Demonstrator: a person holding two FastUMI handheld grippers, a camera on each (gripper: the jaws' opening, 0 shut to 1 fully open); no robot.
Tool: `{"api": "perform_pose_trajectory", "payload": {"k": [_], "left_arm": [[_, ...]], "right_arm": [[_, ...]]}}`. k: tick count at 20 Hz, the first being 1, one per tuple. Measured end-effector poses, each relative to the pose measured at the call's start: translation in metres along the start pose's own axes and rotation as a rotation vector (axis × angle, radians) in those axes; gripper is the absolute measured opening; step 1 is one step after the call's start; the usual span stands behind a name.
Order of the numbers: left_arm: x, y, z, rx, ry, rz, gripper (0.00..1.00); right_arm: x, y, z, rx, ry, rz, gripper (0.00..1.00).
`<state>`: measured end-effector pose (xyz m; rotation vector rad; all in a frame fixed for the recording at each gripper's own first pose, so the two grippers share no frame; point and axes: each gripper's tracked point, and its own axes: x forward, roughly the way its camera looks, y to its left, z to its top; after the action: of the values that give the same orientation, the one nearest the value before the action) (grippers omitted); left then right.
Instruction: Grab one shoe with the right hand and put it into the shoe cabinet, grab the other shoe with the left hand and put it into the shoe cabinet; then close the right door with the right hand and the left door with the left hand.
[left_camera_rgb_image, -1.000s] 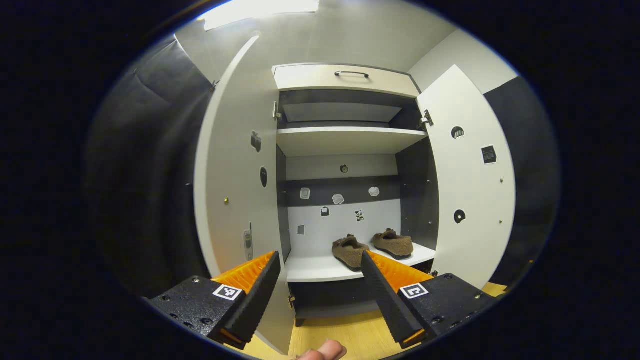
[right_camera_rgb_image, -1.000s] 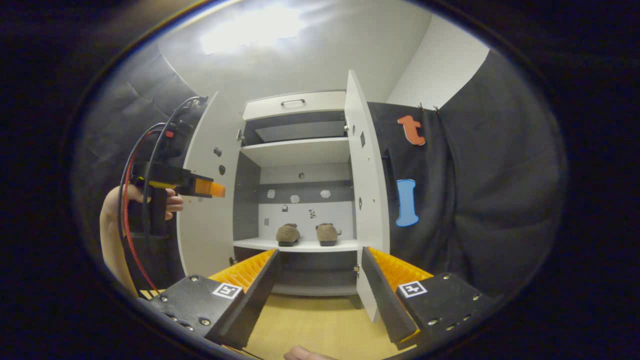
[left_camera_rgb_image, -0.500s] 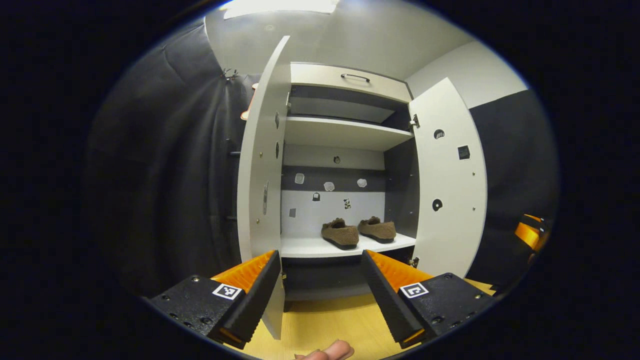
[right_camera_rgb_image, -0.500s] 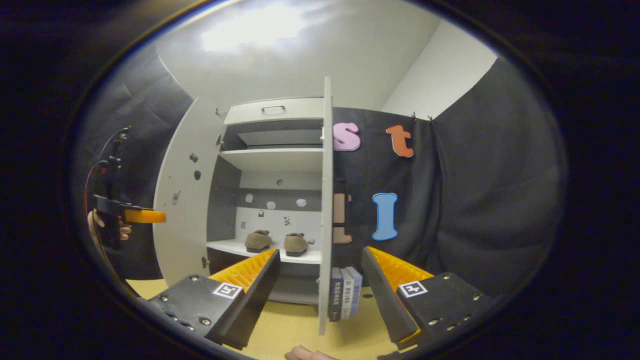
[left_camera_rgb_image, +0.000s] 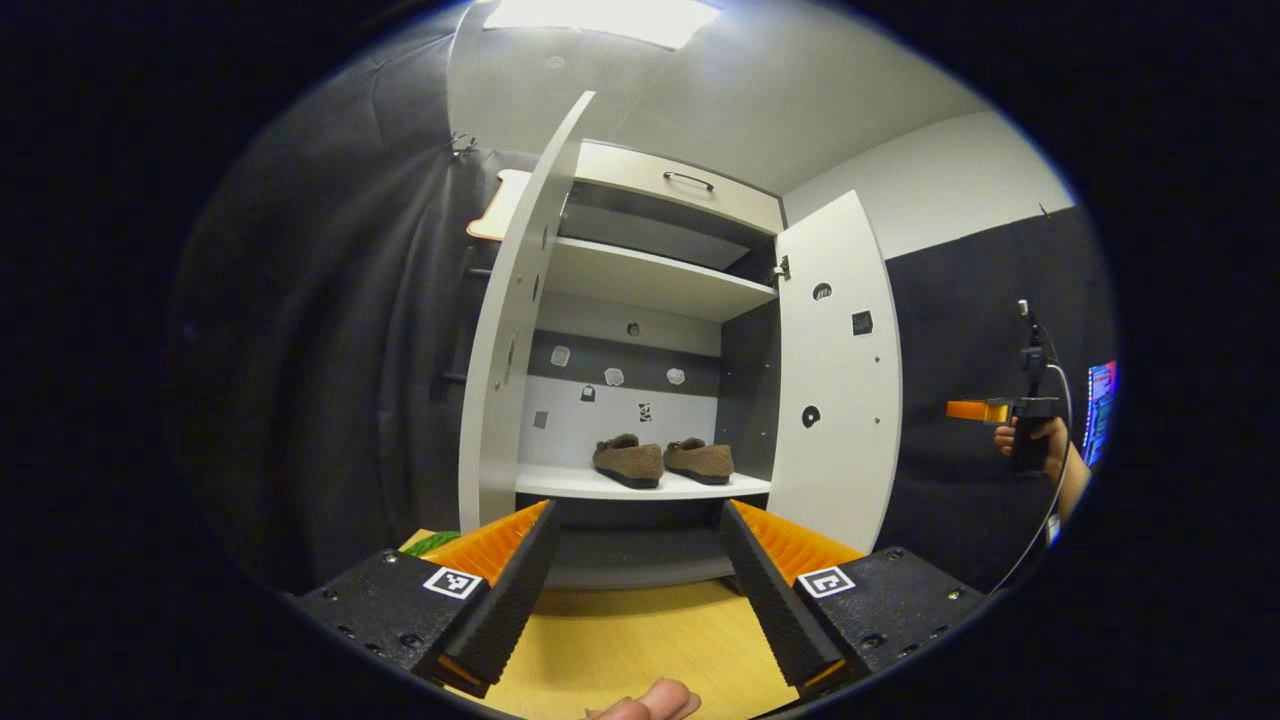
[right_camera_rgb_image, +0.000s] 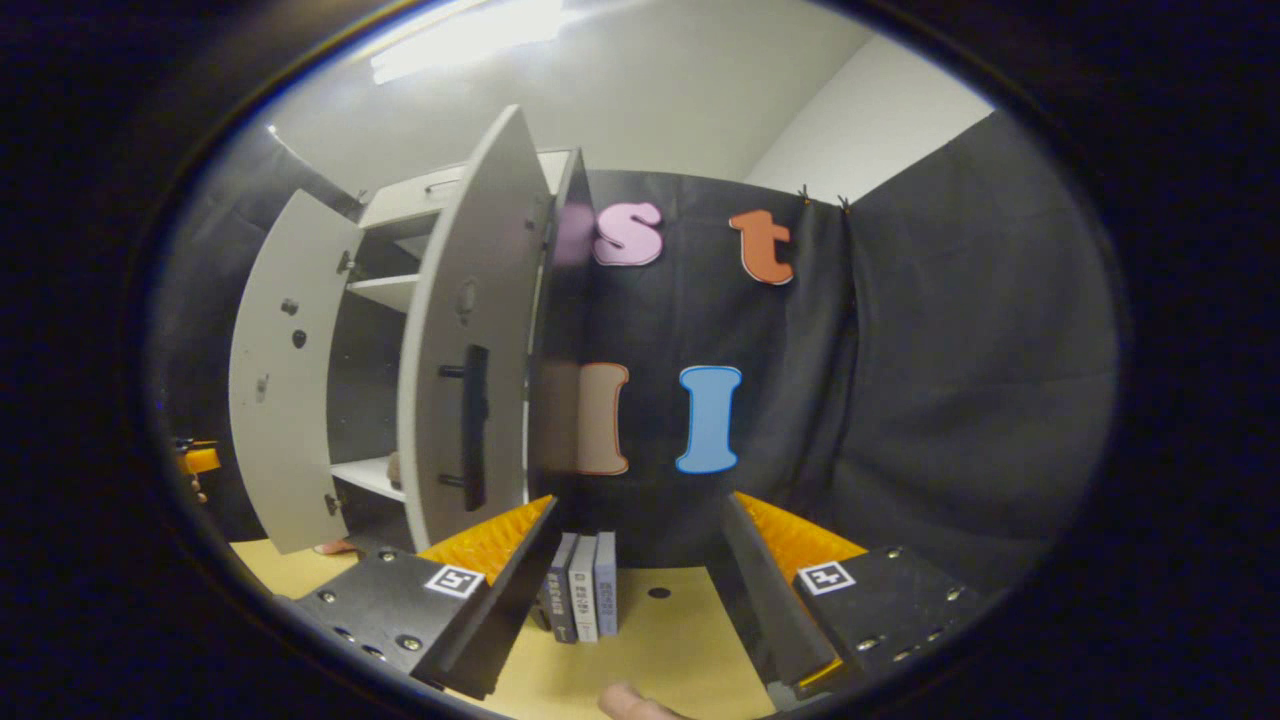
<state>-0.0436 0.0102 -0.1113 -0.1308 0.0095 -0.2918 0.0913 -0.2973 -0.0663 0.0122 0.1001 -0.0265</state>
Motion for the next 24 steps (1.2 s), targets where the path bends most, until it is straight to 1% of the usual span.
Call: {"api": "perform_pose_trajectory", "payload": {"k": [2,3,5,6,8,9,10,11,14,16,17,18,19,20,21,24], "left_arm": [[0.004,0.008,-0.003,0.026,0.022,0.02,0.99],[0.004,0.012,-0.004,0.043,0.029,0.039,0.99],[0.003,0.015,-0.008,0.064,0.049,0.06,0.99],[0.002,0.015,-0.012,0.063,0.063,0.058,0.99],[0.001,0.012,-0.02,0.061,0.09,0.044,0.99],[0.001,0.012,-0.022,0.068,0.094,0.039,0.99],[-0.001,0.014,-0.026,0.074,0.104,0.039,0.98],[-0.001,0.015,-0.03,0.076,0.115,0.04,0.99],[-0.003,0.024,-0.035,0.074,0.131,0.046,0.99],[-0.005,0.037,-0.036,0.073,0.139,0.077,0.99],[-0.006,0.042,-0.037,0.071,0.141,0.088,0.99],[-0.006,0.047,-0.038,0.071,0.145,0.098,0.99],[-0.007,0.05,-0.04,0.073,0.148,0.106,0.99],[-0.008,0.051,-0.042,0.073,0.149,0.112,0.99],[-0.009,0.052,-0.042,0.071,0.15,0.112,0.98],[-0.008,0.048,-0.044,0.06,0.15,0.103,0.99]], "right_arm": [[0.021,-0.025,-0.007,0.004,0.033,-0.019,0.98],[0.029,-0.029,-0.011,0.015,0.044,-0.009,0.98],[0.044,-0.017,-0.021,0.043,0.079,0.053,0.98],[0.051,-0.013,-0.026,0.05,0.09,0.065,0.98],[0.066,-0.009,-0.024,0.053,0.083,0.049,0.98],[0.072,0.0,-0.022,0.07,0.077,0.051,0.98],[0.077,0.017,-0.019,0.092,0.082,0.079,0.98],[0.08,0.034,-0.02,0.097,0.089,0.103,0.98],[0.087,0.07,-0.012,0.053,0.086,0.149,0.98],[0.092,0.088,-0.013,0.029,0.091,0.164,0.98],[0.093,0.102,-0.012,0.029,0.09,0.186,0.98],[0.094,0.114,-0.012,0.017,0.091,0.19,0.98],[0.093,0.12,-0.002,0.005,0.067,0.186,0.98],[0.093,0.126,0.0,0.004,0.062,0.195,0.87],[0.091,0.135,-0.004,0.01,0.066,0.208,0.89],[0.088,0.164,-0.002,0.003,0.061,0.243,0.89]]}}
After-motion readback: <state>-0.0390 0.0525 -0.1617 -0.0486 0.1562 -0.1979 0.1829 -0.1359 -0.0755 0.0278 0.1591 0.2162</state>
